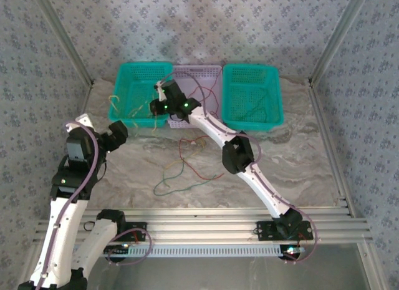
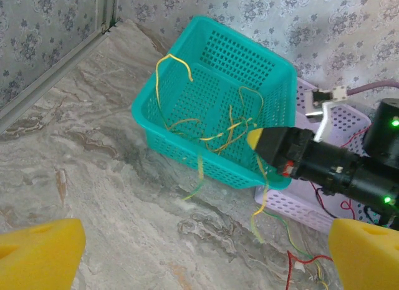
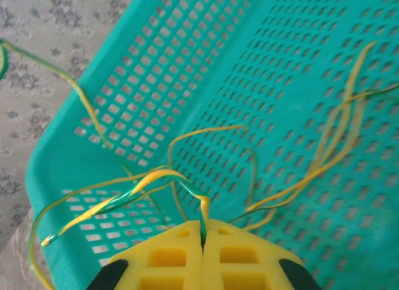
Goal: Untangle the cables
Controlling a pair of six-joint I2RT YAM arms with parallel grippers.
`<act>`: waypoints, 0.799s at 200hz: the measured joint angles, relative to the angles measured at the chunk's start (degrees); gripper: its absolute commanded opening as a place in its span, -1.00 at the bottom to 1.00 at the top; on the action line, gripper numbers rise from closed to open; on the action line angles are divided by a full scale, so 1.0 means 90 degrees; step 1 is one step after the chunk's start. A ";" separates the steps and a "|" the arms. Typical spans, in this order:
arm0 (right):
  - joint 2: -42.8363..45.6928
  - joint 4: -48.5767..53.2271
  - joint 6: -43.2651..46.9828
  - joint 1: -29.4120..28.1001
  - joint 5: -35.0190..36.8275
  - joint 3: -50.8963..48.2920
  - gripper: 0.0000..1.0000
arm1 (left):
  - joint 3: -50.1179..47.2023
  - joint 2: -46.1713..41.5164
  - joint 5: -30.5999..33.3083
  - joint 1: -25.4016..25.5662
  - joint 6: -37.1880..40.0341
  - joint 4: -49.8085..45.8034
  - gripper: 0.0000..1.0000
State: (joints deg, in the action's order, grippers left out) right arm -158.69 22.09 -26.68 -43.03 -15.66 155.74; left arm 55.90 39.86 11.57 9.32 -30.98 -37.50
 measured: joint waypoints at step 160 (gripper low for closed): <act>-0.0012 -0.0185 -0.0284 0.0223 0.0044 0.0024 -1.00 | -0.0029 0.0000 -0.0002 0.0000 0.0051 0.0000 0.99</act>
State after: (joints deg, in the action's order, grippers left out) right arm -158.80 20.43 -29.23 -41.01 -15.27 155.96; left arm 55.64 39.86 11.55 9.32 -30.52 -37.50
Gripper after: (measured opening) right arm 0.045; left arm 0.995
